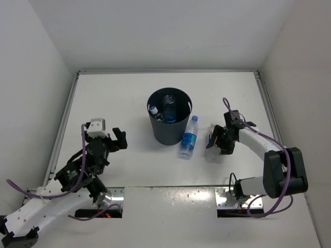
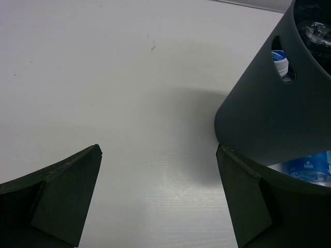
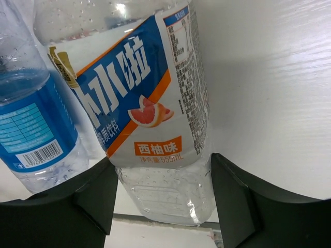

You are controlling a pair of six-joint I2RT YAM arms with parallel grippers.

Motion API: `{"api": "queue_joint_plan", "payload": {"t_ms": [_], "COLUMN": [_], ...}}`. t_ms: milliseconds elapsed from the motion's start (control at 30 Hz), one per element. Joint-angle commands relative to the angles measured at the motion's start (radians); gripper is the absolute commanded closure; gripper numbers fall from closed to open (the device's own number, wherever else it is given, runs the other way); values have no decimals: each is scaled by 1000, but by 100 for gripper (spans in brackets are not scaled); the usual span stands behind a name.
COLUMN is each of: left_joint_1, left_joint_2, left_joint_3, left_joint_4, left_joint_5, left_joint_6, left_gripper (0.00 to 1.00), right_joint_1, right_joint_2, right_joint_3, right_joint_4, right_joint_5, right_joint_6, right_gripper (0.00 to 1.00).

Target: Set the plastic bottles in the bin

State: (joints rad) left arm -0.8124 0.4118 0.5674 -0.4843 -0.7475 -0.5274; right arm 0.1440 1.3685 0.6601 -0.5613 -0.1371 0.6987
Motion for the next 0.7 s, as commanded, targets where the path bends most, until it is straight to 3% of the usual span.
{"api": "queue_joint_plan", "payload": {"t_ms": [0,67,100,167,200,367,567,667], "left_joint_1": [-4,-4,-4,5,5,5,5,5], "left_joint_2": [-13,-13,-13,-13,-13,5,5,-5], "left_joint_3": [17,17,17,17,17,17,17,17], "left_joint_4": [32,32,32,32,32,41,41,41], "left_joint_5": [0,-9,-9,-9,-9,0,0,0], "left_joint_6": [18,18,18,27,27,37,37,37], "left_gripper": [0,0,0,0,0,0,0,0], "right_joint_1": [-26,-58,-69,-46,-32,67,225,432], "right_joint_2": [-37,-121,-149,-149,-149,-193,-312,-324], "right_joint_3": [27,76,96,208,240,453,562,607], "right_joint_4": [-15,-45,-64,-145,-155,-195,-16,87], "right_joint_5": [30,30,30,53,62,143,275,380], "right_joint_6": [8,8,8,8,22,93,150,119], "right_gripper": [49,59,73,86,98,100,100,100]}}
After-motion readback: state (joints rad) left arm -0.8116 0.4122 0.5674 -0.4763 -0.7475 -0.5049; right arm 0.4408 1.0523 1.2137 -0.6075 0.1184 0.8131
